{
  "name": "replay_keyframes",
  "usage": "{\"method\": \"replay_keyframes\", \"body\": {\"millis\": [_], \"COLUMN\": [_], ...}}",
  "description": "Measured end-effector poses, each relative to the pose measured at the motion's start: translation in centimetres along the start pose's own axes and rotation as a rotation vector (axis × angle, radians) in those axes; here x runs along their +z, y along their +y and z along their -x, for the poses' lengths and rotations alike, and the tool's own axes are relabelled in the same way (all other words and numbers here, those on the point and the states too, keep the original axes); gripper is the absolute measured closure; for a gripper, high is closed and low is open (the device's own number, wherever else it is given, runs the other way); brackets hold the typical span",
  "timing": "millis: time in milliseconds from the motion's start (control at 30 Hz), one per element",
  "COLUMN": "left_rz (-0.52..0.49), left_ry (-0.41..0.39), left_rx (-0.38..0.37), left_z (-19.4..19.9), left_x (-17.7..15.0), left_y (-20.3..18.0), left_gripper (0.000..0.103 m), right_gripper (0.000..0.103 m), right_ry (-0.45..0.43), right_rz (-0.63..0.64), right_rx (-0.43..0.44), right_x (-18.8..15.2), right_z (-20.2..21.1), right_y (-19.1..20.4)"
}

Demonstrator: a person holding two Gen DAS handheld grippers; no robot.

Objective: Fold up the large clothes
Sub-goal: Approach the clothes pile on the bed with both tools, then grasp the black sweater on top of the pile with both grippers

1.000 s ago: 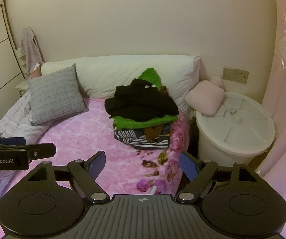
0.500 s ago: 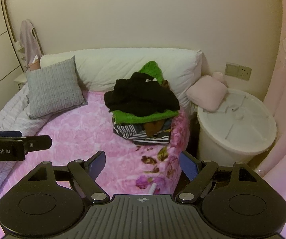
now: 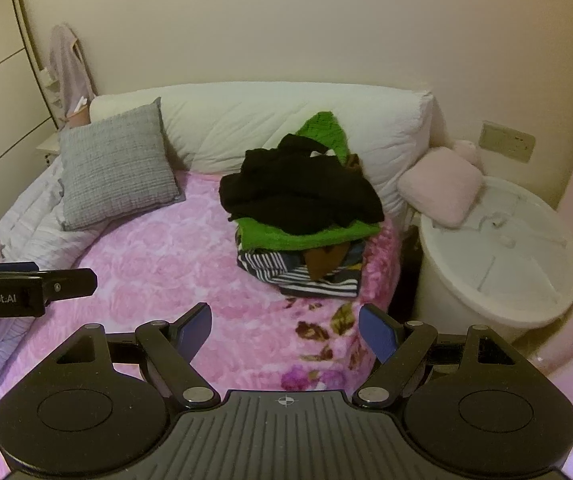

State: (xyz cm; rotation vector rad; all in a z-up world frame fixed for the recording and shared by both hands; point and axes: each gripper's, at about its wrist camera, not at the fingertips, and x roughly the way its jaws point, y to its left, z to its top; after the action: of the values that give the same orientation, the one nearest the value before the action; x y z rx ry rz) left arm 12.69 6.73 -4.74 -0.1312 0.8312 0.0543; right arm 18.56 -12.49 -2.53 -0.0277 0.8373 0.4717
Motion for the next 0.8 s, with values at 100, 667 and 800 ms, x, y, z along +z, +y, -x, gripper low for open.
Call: {"method": "replay_keyframes", "body": {"millis": [100, 667, 800], "left_rz": [0.018, 0.063, 0.070], "left_ry": [0.014, 0.094, 0.101], "left_rx": [0.020, 0.067, 0.049], "left_z": [-1.9, -18.2, -22.3], "left_x": [1.2, 9.5, 11.5], "left_y": [0.4, 0.2, 0.5], "left_gripper": [0.003, 0.003, 0.003], "right_gripper": [0.025, 0.025, 0.025], "right_ry": [0.014, 0.092, 0.082], "right_rz": [0.010, 0.033, 0.036], "right_rx": [0.015, 0.027, 0.016], "right_x": [1.4, 9.7, 11.9], "right_z": [-2.2, -18.2, -22.2], "right_y": [-0.6, -8.0, -9.4]}}
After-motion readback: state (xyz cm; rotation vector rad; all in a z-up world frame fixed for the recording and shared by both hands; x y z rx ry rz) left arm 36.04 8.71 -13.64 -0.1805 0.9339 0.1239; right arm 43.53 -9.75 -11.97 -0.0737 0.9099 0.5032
